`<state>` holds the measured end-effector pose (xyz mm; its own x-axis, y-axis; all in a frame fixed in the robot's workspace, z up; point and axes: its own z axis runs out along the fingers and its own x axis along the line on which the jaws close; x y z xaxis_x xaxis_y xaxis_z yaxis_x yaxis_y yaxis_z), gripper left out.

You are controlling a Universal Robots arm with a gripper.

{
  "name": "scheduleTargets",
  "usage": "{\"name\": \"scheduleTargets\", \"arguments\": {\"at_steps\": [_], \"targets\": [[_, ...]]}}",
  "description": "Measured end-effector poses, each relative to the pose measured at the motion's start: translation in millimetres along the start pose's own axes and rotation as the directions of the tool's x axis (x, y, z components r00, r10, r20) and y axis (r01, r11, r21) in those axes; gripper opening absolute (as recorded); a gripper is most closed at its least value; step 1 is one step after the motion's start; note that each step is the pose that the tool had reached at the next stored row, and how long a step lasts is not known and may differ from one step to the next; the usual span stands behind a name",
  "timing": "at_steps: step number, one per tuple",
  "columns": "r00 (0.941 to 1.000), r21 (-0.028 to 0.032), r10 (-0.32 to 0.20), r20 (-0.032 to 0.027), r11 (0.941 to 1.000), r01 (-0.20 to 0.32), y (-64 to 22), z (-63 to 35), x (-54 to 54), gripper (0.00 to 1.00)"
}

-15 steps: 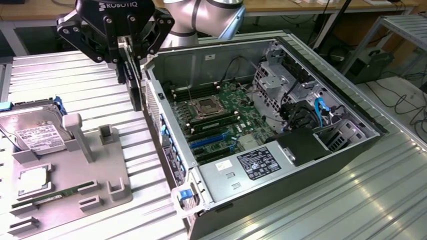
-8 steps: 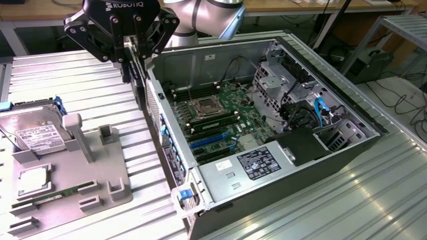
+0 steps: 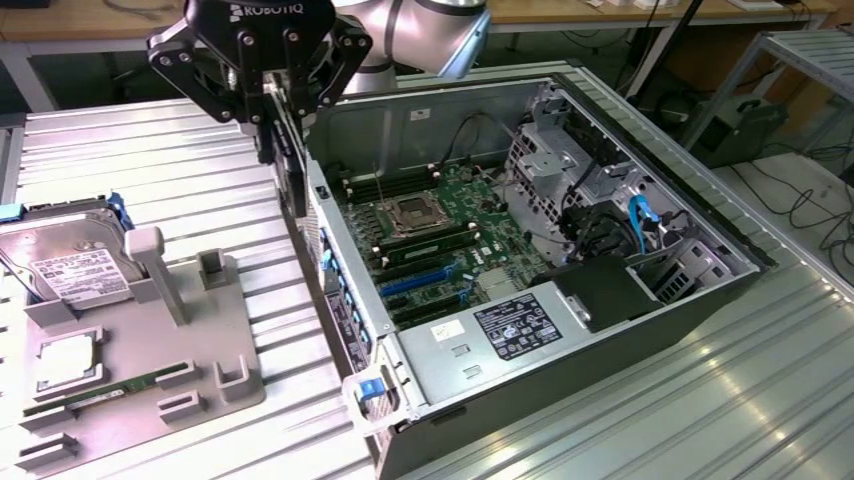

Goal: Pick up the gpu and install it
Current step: 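Pick up the gpu and move the gpu toward the slot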

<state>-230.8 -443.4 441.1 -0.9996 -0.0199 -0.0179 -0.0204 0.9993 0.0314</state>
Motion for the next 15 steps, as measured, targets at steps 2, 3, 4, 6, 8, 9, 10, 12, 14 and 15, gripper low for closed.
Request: {"name": "scheduleTargets", "arguments": {"at_steps": [2,3,4,6,8,9,10,12,14,15], "targets": [[1.0,0.0,0.0,0.0,1.0,0.0,0.0,0.1,-1.8,0.28],[1.0,-0.0001,0.0,0.0001,1.0,0.0,-0.1,0.2,-2.6,0.28],[1.0,0.0,0.0,0.0,1.0,0.0,-0.1,0.2,-3.4,0.28],[1.0,0.0001,0.0,-0.0001,1.0,0.0,-0.1,0.2,-5.4,0.28],[1.0,-0.0001,0.0,0.0,1.0,0.0,-0.2,0.4,-7.1,0.28],[1.0,0.0,0.0,0.0,1.0,0.0,-0.2,0.4,-8.1,0.28],[1.0,0.0,0.0,0.0,1.0,0.0,-0.2,0.4,-8.8,0.28],[1.0,0.0001,0.0,-0.0001,1.0,0.0,-0.2,0.4,-10.4,0.28],[1.0,0.0,0.0,0.0,1.0,0.0,-0.3,0.6,-13.2,0.28],[1.0,0.0,0.0,-0.0001,1.0,0.0,-0.3,0.6,-14.4,0.28]]}}
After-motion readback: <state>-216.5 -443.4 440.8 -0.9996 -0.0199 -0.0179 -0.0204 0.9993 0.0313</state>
